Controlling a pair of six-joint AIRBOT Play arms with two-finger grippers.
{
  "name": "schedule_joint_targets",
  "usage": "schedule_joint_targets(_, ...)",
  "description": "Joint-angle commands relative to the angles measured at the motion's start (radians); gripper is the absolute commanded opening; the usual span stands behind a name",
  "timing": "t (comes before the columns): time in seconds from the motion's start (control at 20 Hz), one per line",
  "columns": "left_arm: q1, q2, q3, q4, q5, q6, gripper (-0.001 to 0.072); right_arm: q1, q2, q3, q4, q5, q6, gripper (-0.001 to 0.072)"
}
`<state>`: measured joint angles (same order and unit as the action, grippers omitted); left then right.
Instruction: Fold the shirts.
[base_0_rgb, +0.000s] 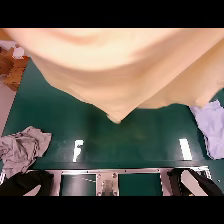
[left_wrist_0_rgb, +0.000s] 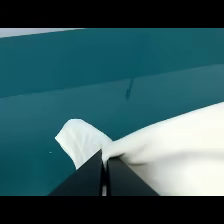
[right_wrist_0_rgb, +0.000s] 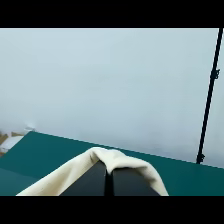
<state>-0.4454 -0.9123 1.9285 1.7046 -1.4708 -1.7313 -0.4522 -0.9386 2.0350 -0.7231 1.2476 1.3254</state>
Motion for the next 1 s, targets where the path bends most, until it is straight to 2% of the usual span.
schedule_joint_targets(0.0, 0.001, -0.043, -0.076, 0.005, -0.032, 0.024, 0.0024, 0.043, -0.109, -0.028, 0.016, -0.036, -0.001, 0.0017)
schedule_joint_targets(0.2, 0.011, -0.151, -0.363, -0.008, 0.091, 0.038, 0.0023, 0.228, -0.393, -0.083, -0.016, -0.036, -0.002, 0.0017)
schedule_joint_targets(0.35, 0.019, -0.329, -0.569, -0.054, 0.225, 0.06, 0.0023, 0.349, -0.631, -0.114, -0.093, -0.035, 0.004, 0.0017)
schedule_joint_targets(0.5, 0.126, -0.579, -0.599, -0.275, 0.287, 0.19, 0.0022, 0.418, -0.839, -0.142, -0.142, -0.037, 0.069, 0.0017)
schedule_joint_targets(0.7, 0.323, -0.826, -0.494, -0.497, 0.307, 0.286, 0.0023, 0.421, -0.986, -0.144, -0.157, -0.074, 0.142, 0.0018)
schedule_joint_targets(0.75, 0.356, -0.859, -0.463, -0.536, 0.309, 0.307, 0.0024, 0.416, -0.992, -0.144, -0.158, -0.073, 0.141, 0.0081)
schedule_joint_targets(0.8, 0.381, -0.882, -0.433, -0.566, 0.317, 0.328, 0.0024, 0.406, -0.99, -0.142, -0.156, -0.07, 0.142, 0.0209)
schedule_joint_targets(0.9, 0.423, -0.901, -0.38, -0.603, 0.358, 0.335, 0.0032, 0.37, -0.97, -0.123, -0.153, -0.02, 0.142, 0.0268)
schedule_joint_targets(0.95, 0.443, -0.901, -0.352, -0.61, 0.379, 0.336, 0.0284, 0.343, -0.951, -0.122, -0.155, 0.024, 0.141, 0.0281)
